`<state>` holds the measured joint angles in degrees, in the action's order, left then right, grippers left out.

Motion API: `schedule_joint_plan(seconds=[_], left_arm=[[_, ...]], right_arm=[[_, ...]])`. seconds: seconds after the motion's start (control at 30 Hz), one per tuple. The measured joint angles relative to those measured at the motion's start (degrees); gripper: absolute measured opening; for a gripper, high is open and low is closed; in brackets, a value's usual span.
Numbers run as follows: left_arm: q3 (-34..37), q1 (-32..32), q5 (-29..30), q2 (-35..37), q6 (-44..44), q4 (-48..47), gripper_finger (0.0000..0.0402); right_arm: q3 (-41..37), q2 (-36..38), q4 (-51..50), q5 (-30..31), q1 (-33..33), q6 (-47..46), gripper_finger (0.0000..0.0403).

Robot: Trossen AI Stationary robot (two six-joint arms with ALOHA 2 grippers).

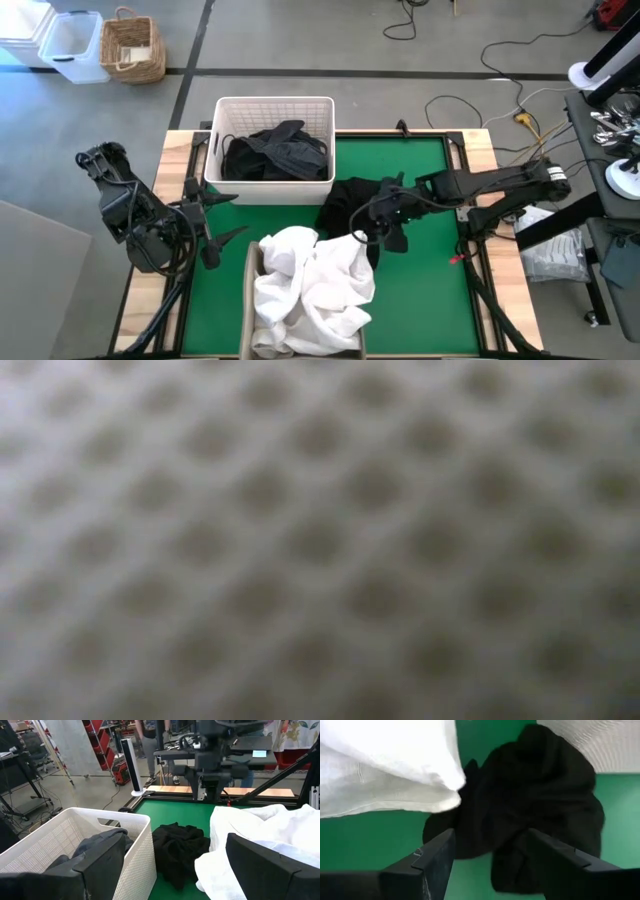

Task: Sort clothes
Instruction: Put the white shirt into the laundry organizer

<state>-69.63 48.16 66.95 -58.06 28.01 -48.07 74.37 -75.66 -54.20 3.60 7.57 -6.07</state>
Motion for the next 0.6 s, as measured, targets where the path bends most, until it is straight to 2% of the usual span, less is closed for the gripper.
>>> schedule_joint_plan(seconds=[0.17, 0.4, 0.5, 0.6], left_arm=[[0.0, 0.0, 0.1, 0.0, 0.0, 0.0, 0.0320], [0.0, 0.0, 0.1, 0.0, 0.0, 0.0, 0.0320], [0.0, 0.0, 0.1, 0.0, 0.0, 0.0, 0.0320], [0.0, 0.0, 0.1, 0.0, 0.1, 0.0, 0.0320]], right_arm=[[-6.0, -0.5, 10.4, 0.9, 0.0, 4.3, 0.0228], [-8.0, -1.9, 21.5, 2.6, 0.0, 9.5, 0.0201], [-8.1, -2.1, 22.9, 3.0, 0.0, 11.3, 0.0172], [-8.0, -2.1, 24.7, 3.0, 0.0, 13.3, 0.0119]])
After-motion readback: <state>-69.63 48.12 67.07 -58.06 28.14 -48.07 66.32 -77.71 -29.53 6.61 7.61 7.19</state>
